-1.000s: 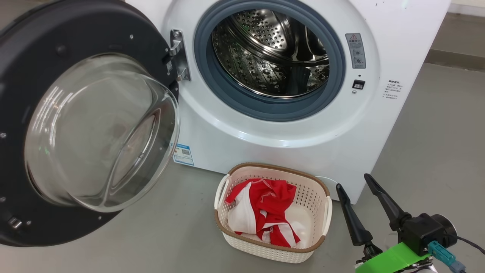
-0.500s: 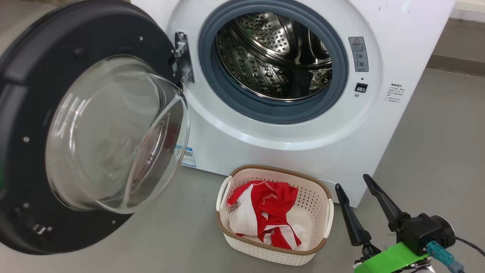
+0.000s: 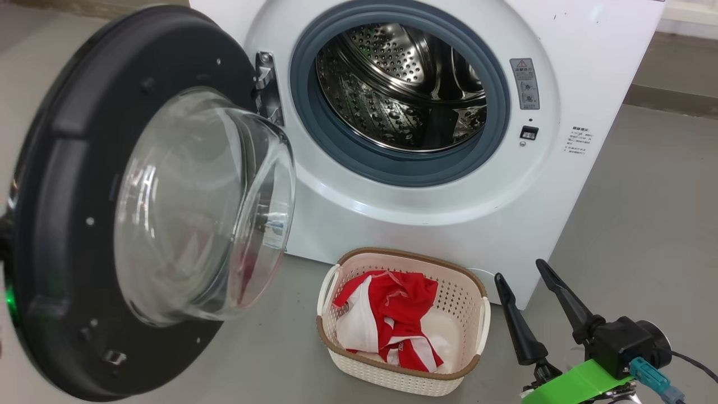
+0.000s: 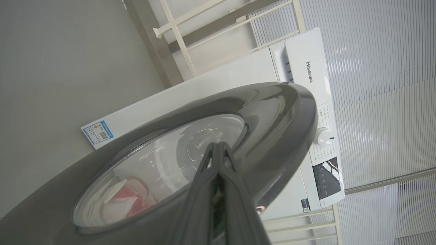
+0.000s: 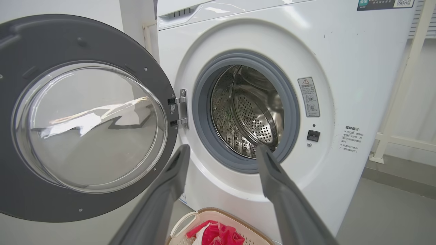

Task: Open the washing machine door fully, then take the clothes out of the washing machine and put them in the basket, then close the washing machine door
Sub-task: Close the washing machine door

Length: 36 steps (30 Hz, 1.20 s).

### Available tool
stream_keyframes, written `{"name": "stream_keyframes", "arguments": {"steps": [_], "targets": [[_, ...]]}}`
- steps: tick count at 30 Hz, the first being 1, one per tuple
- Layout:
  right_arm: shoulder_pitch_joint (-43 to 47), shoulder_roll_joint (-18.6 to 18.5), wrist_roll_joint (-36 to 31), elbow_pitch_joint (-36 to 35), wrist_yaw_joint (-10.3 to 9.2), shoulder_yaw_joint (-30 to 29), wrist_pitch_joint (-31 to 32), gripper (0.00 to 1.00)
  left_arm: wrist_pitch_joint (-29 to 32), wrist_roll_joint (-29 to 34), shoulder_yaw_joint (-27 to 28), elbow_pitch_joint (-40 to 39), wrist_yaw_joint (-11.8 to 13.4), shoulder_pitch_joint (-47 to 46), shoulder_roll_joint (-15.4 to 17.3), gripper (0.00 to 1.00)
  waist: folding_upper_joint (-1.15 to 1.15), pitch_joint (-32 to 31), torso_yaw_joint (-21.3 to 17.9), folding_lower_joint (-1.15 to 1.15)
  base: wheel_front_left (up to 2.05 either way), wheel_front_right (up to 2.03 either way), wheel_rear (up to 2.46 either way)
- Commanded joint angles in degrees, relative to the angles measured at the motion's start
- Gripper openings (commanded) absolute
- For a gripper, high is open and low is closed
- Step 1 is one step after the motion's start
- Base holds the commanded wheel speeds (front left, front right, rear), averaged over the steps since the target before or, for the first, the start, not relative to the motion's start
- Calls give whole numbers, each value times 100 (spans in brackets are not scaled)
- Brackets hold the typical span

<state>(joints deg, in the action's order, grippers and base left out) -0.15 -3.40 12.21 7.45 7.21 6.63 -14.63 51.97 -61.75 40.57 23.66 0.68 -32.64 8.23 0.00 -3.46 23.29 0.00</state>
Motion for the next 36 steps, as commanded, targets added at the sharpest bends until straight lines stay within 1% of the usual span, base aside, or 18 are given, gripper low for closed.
{"name": "stream_keyframes", "arguments": {"steps": [1, 5, 9, 13, 14, 18, 23, 29, 36], "targets": [[-65, -23, 22, -122, 28, 124, -37, 100, 177, -65, 21, -389, 76, 131, 38, 0, 0, -9, 1, 0, 0, 0, 0], [-53, -11, 30, -128, 28, 138, -37, 100, 425, -239, 15, -1100, 336, 402, -249, 0, 0, -16, -8, 0, 0, 0, 0], [-70, 2, 26, -137, 28, 160, -37, 100, 620, -456, -19, -1700, 617, 646, -424, 0, 0, 8, -43, 0, 0, 0, 0], [-108, 13, 29, -141, 28, 187, -37, 100, 684, -726, -87, -2191, 863, 904, -508, 0, 0, 50, -112, 0, 0, 0, 0], [-108, 13, 29, -141, 28, 187, -37, 100, 684, -726, -87, -2191, 863, 904, -508, 0, 0, 50, -112, 0, 0, 0, 0], [-170, 22, 40, -143, 28, 214, -37, 100, 631, -1075, -210, -2505, 1075, 1175, -530, 0, 0, 122, -214, 0, 0, 0, 0], [-206, 23, 24, -138, 28, 191, -37, 100, 316, -1631, -625, -2726, 1195, 1570, -534, 0, 0, 205, -335, 0, 0, 0, 0], [-250, 22, 76, -121, 28, 109, -37, 100, -119, -2241, -1020, -3014, 1261, 1983, -535, 0, 0, 259, -496, 0, 0, 0, 0], [-265, 21, 76, -127, 28, 102, -37, 100, -478, -2717, -1396, -3387, 1306, 2410, -535, 0, 0, 260, -706, 0, 0, 0, 0]]}}
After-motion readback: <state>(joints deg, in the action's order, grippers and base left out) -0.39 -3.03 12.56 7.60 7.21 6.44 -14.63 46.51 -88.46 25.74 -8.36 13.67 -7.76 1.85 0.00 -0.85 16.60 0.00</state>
